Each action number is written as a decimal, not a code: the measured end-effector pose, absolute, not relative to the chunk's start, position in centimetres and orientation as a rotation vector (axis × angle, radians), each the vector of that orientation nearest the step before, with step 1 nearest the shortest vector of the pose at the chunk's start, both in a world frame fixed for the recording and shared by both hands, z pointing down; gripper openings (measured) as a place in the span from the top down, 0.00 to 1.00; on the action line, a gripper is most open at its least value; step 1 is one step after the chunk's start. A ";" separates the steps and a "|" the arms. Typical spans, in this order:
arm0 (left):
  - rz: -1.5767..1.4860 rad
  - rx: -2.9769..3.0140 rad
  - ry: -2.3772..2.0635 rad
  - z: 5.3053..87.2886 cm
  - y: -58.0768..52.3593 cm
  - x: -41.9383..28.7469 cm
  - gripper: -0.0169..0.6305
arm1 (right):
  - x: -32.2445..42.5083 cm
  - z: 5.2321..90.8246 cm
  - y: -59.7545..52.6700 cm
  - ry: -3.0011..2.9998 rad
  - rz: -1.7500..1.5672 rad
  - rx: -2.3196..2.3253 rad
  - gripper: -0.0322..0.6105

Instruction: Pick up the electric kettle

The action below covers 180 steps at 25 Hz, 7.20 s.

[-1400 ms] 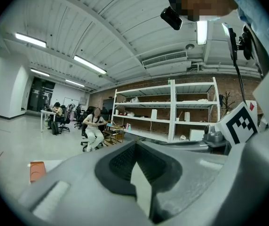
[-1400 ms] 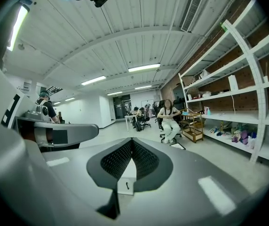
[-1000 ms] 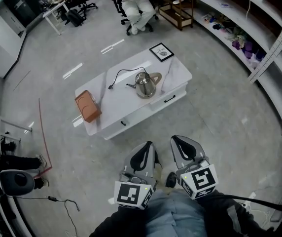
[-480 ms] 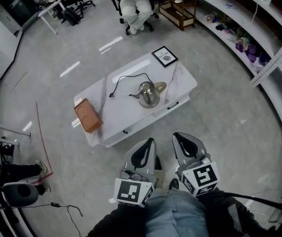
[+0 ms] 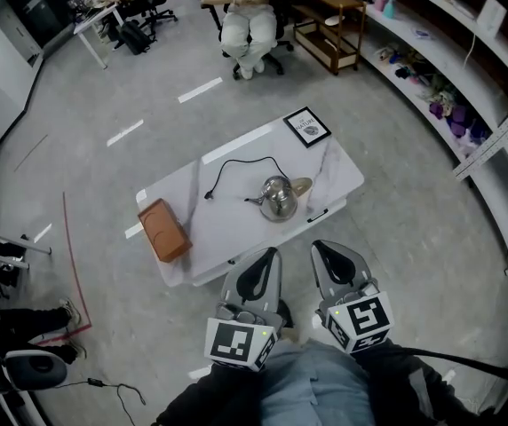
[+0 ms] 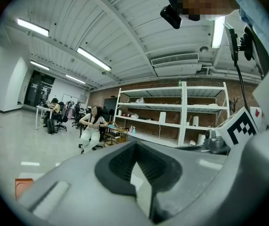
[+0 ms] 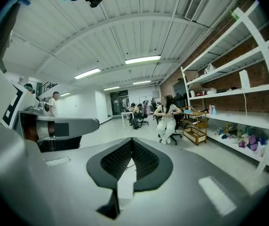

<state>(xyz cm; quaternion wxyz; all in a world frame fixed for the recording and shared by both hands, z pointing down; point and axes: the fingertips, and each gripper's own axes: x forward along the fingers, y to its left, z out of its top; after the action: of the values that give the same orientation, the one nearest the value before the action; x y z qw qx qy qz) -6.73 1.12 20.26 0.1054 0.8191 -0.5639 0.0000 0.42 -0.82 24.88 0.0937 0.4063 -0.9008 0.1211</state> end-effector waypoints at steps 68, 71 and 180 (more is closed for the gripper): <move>0.079 1.964 -1.960 28.7 -21.3 -10.5 0.97 | -0.8 32.9 -26.4 -2.679 0.456 0.830 0.91; 0.074 1.940 -1.963 29.6 -21.3 -11.0 0.97 | -0.8 33.7 -26.6 -2.668 0.455 0.838 0.91; 0.072 1.836 -1.962 61.3 -18.8 -18.0 0.70 | 0.7 64.4 -27.0 -2.476 0.438 1.062 0.53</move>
<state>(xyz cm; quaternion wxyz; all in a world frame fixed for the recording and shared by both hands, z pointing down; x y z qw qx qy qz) -17.96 -18.75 61.28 0.2246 0.6655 -0.7113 0.0261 0.75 -26.96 64.43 0.2045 0.3807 -0.8880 0.1570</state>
